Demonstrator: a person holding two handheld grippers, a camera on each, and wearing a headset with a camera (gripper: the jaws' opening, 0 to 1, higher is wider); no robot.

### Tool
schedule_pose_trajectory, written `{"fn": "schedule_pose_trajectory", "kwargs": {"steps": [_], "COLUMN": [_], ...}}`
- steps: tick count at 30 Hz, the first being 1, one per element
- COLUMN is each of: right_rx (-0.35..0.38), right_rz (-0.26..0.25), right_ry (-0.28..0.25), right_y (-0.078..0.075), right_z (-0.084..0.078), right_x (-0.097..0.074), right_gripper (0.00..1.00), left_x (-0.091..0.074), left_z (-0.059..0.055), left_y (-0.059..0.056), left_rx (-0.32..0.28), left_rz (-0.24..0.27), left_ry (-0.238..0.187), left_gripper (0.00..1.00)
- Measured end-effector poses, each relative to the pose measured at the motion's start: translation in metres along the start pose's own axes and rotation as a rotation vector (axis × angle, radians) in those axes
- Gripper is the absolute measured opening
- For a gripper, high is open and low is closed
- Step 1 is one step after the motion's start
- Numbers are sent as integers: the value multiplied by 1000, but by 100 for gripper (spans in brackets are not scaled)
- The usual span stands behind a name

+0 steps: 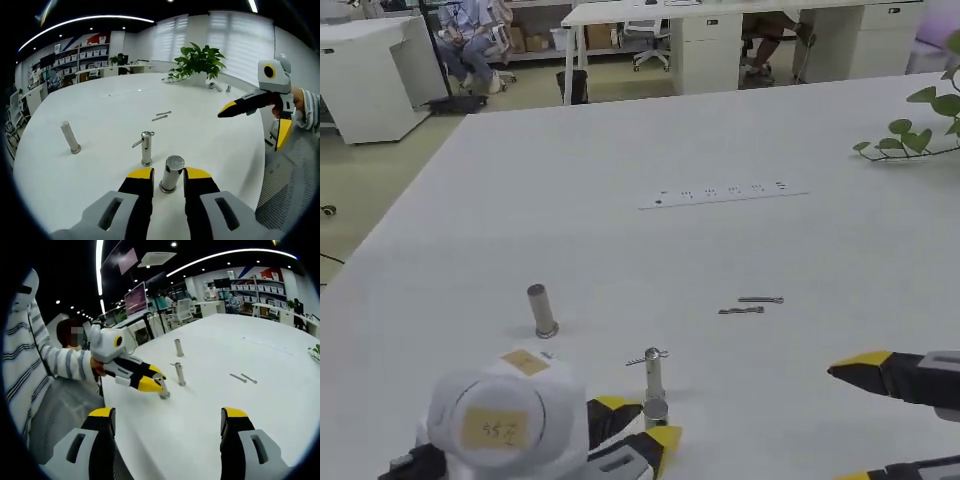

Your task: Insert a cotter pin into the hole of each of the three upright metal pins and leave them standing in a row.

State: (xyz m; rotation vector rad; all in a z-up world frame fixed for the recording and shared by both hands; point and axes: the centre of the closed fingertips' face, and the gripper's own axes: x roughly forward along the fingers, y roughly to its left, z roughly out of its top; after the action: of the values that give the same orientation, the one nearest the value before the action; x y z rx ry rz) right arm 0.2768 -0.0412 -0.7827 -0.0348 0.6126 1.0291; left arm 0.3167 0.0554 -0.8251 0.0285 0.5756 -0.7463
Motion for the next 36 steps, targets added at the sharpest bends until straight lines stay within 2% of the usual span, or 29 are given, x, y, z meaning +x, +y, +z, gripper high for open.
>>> {"fn": "schedule_pose_trajectory", "kwargs": {"steps": [4, 6, 7, 9, 12, 17, 23, 28, 36], "right_rx": [3, 3, 2, -1, -5, -12, -29, -38, -55], "right_rz": [-2, -3, -2, -1, 1, 5, 20, 28, 49], "right_ry": [-4, 1, 4, 8, 12, 19, 46, 55, 94], "right_y": [-1, -3, -4, -5, -6, -8, -7, -9, -9], "right_z": [1, 0, 0, 0, 1, 3, 2, 4, -2], "right_x": [-1, -2, -2, -3, -4, -3, 0, 1, 2], "right_gripper": [88, 88, 88, 88, 88, 88, 88, 88, 88], "left_x": [-11, -15, -18, -23, -29, -33, -33, -34, -38], "left_z": [4, 2, 1, -1, -4, -5, -4, 0, -6], "left_y": [-1, -5, -9, -14, -17, -19, -16, -21, -26], "left_rx": [3, 5, 11, -6, 10, 8, 0, -32, -51], "left_rz": [-30, -56, -85, -117, -146, -166, -168, -196, -212], "left_ry": [-19, -10, -5, 3, 8, 8, -11, -19, 1], "left_gripper": [26, 30, 30, 32, 38, 50, 55, 75, 92]}}
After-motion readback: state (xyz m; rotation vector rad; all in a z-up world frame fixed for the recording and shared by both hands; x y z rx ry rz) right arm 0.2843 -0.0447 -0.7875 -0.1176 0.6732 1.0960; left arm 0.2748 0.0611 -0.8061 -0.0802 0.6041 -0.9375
